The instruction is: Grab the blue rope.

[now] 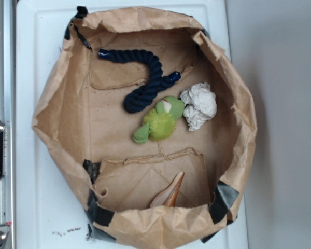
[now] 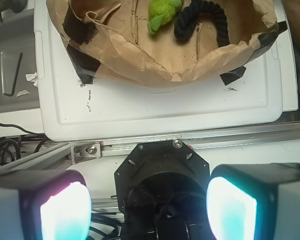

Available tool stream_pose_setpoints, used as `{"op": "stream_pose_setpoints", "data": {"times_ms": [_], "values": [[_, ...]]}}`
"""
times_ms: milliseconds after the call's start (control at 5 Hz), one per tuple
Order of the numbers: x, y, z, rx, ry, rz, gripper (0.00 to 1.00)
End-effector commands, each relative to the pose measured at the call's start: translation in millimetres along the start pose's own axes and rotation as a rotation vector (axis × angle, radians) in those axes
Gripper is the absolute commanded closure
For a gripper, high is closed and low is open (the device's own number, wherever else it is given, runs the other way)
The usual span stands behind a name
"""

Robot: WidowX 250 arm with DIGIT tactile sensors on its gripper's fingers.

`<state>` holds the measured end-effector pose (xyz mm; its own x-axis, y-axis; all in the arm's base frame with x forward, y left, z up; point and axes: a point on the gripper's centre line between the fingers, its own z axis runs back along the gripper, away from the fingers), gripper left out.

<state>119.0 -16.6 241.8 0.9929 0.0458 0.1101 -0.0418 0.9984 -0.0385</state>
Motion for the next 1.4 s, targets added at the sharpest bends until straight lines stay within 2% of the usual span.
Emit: {"op": "stream_pose_setpoints", "data": {"times_ms": [0,200,600,800,1000,1200], "values": [[0,0,0,0.0,0.0,0.0,0.0],[49,-5,-6,-0.033,-0.009,0.029,0.0],[118,6,-36,-0.006,-0.104,-0.112,0.0],[140,29,-60,-0.031,-0.2,-0.236,0.0],[162,48,-82,-0.025,-0.187,-0.246,0.0],[162,48,-82,-0.025,-0.187,-0.246,0.0]]}}
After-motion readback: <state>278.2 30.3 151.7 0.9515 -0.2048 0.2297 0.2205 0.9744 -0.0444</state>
